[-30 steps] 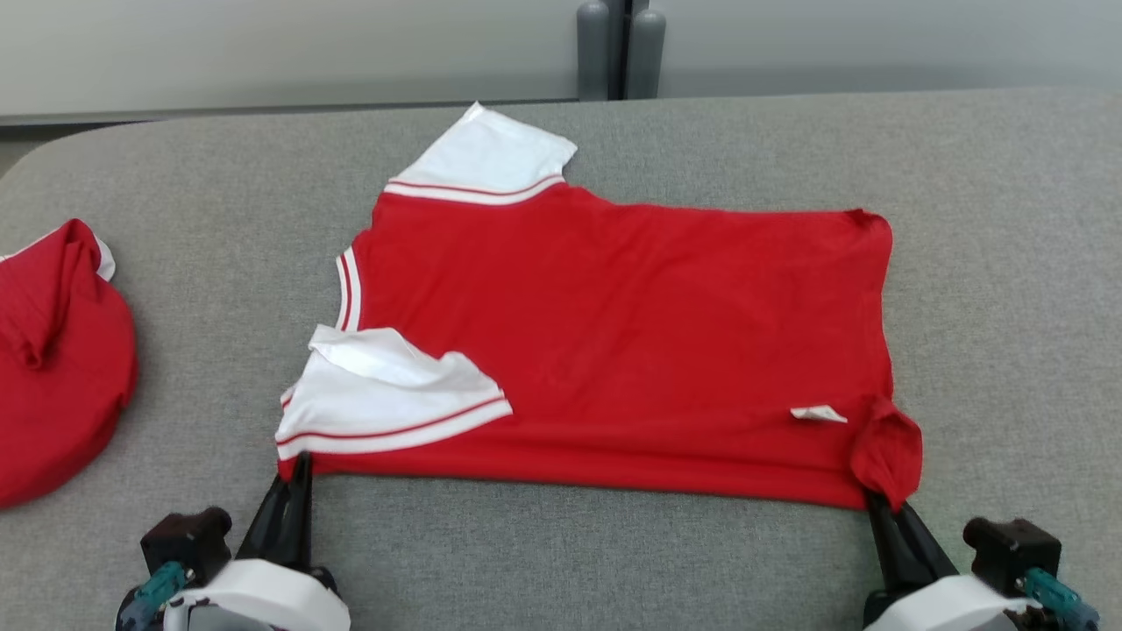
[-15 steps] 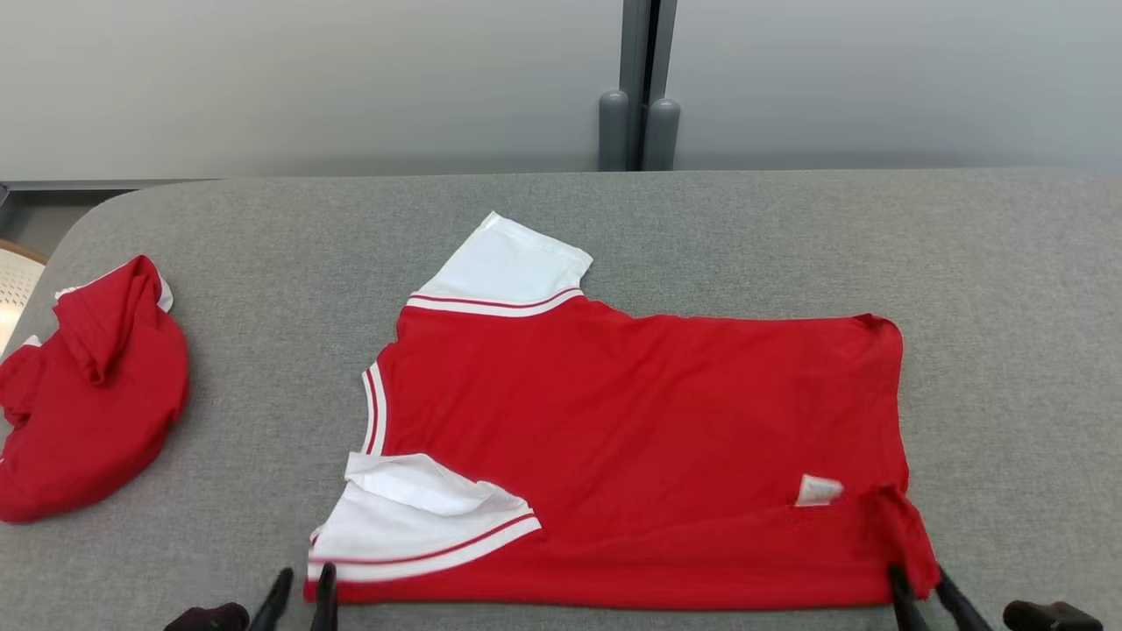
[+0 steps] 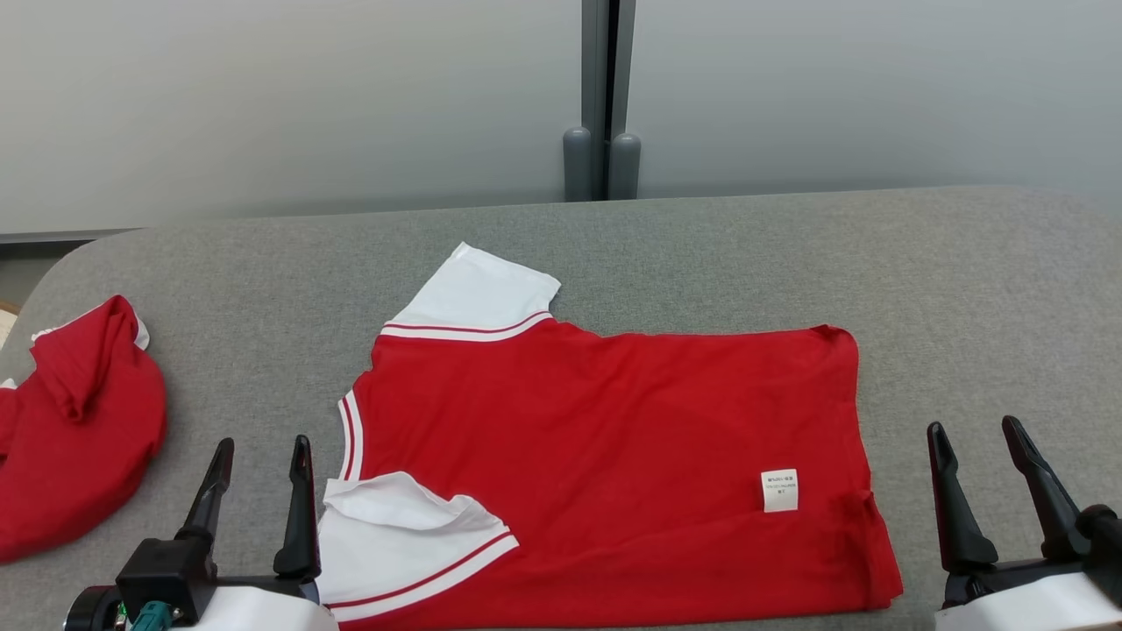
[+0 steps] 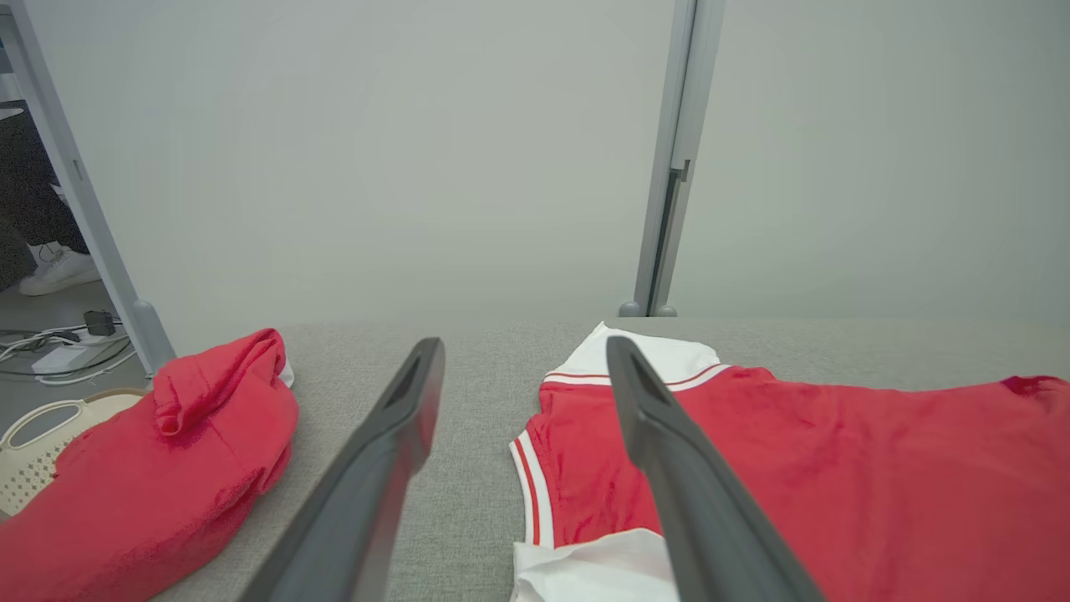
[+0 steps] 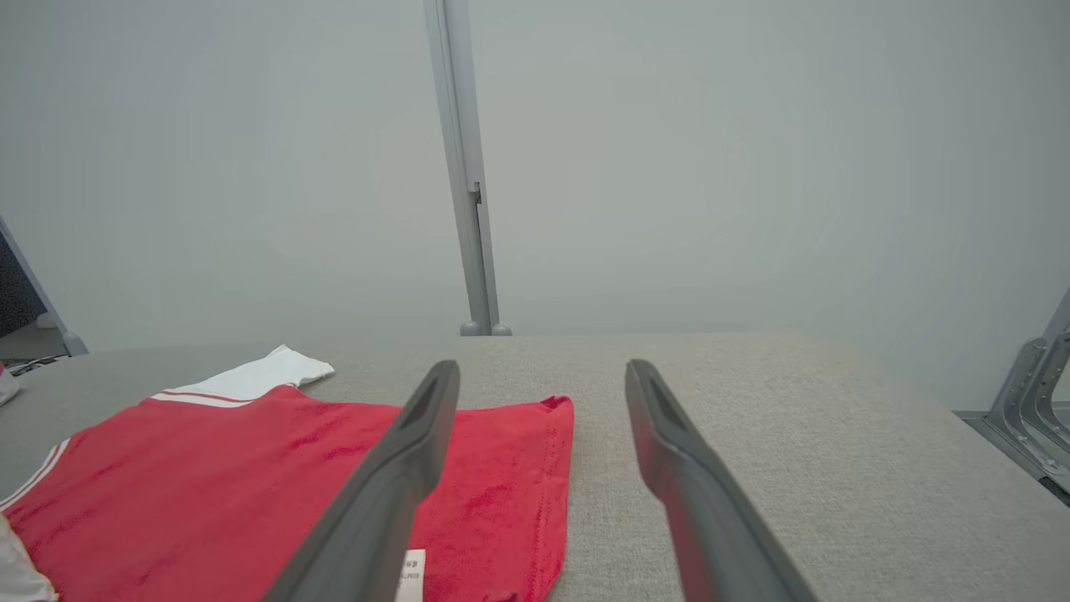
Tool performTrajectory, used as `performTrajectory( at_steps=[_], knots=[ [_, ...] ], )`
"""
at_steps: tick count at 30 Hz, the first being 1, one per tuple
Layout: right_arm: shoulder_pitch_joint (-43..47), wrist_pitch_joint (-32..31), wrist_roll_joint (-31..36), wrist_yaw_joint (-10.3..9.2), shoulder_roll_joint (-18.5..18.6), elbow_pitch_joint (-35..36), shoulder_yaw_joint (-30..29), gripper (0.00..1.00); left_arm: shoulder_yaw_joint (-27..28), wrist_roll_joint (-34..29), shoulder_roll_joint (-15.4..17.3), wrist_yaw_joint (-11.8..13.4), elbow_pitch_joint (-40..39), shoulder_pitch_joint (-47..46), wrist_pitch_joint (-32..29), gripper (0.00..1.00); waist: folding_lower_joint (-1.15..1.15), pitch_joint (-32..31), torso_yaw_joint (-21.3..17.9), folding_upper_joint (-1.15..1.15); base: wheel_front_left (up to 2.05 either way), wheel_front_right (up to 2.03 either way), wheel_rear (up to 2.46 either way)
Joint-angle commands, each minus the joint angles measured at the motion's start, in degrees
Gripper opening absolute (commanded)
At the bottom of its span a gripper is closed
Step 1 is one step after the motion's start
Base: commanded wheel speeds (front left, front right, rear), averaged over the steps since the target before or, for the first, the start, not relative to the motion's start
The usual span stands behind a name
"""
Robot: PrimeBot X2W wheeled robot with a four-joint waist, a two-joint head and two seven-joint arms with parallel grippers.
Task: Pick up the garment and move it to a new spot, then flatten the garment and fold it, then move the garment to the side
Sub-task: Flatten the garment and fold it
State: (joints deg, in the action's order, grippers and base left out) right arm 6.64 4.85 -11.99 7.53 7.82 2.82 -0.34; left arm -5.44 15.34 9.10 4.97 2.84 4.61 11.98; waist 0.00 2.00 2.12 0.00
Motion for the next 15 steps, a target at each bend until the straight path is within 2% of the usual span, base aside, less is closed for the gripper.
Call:
performTrajectory(
  at_steps=[1, 10, 15],
  knots=[
    [0.29, -1.04, 0.63, -0.08, -0.34, 1.57, -0.10, 1.00, -0.22, -0.76, 0.44, 0.54, -0.86, -0.65, -0.64, 1.00, 0.00, -0.38, -0.21, 0.00, 0.00, 0.00, 0.00],
    [1.51, -3.04, 0.47, -0.07, -1.38, 4.59, -0.11, 1.00, -0.98, -0.89, 0.49, 1.42, -2.04, 0.18, -2.20, 1.00, 0.00, 0.05, -0.40, 0.00, 0.00, 0.00, 0.00],
    [0.80, -3.59, 0.67, -0.07, -1.95, 5.80, -0.57, 1.00, -2.58, -0.71, 0.29, -0.20, -0.95, -4.03, -2.99, 1.00, 0.00, 2.52, -0.58, 0.00, 0.00, 0.00, 0.00]
  ],
)
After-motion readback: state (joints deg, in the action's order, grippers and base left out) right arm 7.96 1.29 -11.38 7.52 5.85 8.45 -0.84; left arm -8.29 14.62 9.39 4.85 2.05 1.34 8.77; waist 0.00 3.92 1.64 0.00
